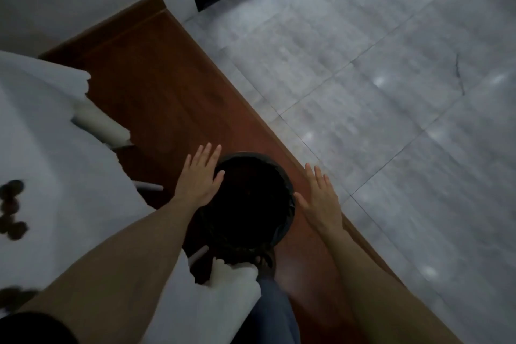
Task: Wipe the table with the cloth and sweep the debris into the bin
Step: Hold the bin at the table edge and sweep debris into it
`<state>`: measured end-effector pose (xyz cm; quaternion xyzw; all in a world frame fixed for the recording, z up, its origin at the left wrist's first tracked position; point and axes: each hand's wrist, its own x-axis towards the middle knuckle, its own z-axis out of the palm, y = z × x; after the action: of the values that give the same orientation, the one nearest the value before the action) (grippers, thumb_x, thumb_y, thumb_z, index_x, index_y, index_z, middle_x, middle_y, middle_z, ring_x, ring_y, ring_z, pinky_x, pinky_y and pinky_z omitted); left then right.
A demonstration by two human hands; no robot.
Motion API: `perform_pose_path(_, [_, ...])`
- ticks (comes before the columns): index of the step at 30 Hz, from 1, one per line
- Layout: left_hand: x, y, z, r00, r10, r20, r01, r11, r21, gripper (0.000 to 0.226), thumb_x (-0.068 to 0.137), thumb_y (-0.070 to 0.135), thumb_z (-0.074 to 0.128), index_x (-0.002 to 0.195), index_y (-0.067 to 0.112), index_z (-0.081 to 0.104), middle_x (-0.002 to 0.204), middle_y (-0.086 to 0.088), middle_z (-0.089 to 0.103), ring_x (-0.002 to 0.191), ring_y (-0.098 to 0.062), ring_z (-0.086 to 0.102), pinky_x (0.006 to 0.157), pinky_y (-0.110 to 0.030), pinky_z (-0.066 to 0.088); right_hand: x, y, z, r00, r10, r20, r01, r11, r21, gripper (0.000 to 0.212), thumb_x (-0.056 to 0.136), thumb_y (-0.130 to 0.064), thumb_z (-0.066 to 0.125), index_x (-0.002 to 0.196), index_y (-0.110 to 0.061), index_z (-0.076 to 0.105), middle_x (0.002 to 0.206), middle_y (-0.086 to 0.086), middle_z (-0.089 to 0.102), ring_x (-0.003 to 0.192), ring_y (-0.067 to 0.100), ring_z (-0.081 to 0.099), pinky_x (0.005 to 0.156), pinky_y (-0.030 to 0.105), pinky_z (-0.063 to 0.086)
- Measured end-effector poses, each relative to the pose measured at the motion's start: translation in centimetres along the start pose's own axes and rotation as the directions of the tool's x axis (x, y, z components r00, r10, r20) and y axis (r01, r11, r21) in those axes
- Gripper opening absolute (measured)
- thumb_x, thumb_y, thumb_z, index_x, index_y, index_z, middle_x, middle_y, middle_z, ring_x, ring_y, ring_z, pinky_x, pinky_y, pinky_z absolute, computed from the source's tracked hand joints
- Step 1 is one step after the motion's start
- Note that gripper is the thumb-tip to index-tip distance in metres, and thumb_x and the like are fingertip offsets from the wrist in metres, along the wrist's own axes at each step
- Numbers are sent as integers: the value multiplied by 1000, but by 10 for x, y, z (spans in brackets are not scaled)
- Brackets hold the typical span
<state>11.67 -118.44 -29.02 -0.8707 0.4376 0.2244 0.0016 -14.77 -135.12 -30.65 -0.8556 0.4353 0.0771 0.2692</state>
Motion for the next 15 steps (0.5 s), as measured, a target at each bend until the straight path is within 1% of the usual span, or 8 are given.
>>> perform_pose_path(4, [21,-30,71,989,-73,129,66,996,56,70,103,49,30,156,31,-11,166,-1,-7,153,-23,-5,122,-44,2,25,28,65,997,-16,80,16,1000,7,90,92,-52,56,155,-36,-7,165,-2,-1,151,26,5,117,44,24])
perform_pose_path(6, [29,-47,97,979,-109,172,98,993,72,73,102,49,33,155,33,-15,166,-2,-12,153,-24,-7,122,-44,3,35,35,91,994,-31,101,27,999,42,94,91,-51,59,154,-40,-11,165,-5,-8,151,25,0,116,45,25])
perform_pose_path(9, [41,-71,128,958,-157,238,150,988,46,79,102,46,40,153,35,-19,164,-1,-19,152,-25,-11,123,-47,6,54,41,126,994,-39,106,30,996,85,97,91,-47,62,151,-46,-15,163,-12,-15,151,23,-5,114,47,30])
perform_pose_path(11, [46,-78,140,947,-171,273,177,984,2,83,102,41,45,153,35,-19,164,-1,-22,152,-27,-12,122,-49,11,61,42,141,994,-33,102,22,994,111,99,91,-41,64,149,-49,-16,162,-14,-17,151,23,-6,111,49,34])
perform_pose_path(13, [49,-78,148,936,-183,301,209,976,-57,86,102,31,50,153,35,-19,163,2,-24,152,-27,-12,119,-50,20,64,44,153,996,-26,84,14,990,142,99,93,-31,64,149,-50,-14,162,-15,-16,151,26,-5,107,49,39])
perform_pose_path(14, [49,-76,152,931,-188,313,227,970,-91,88,101,25,52,153,36,-19,162,3,-26,152,-27,-11,118,-50,25,65,44,158,997,-24,68,13,987,161,98,93,-25,64,150,-50,-13,162,-15,-15,151,27,-3,104,48,42])
perform_pose_path(15, [49,-75,155,930,-190,313,238,964,-122,91,101,19,52,152,38,-20,162,4,-27,153,-27,-8,115,-49,31,65,45,161,999,-22,50,12,982,191,98,93,-18,62,150,-51,-11,163,-14,-14,150,29,4,100,46,45])
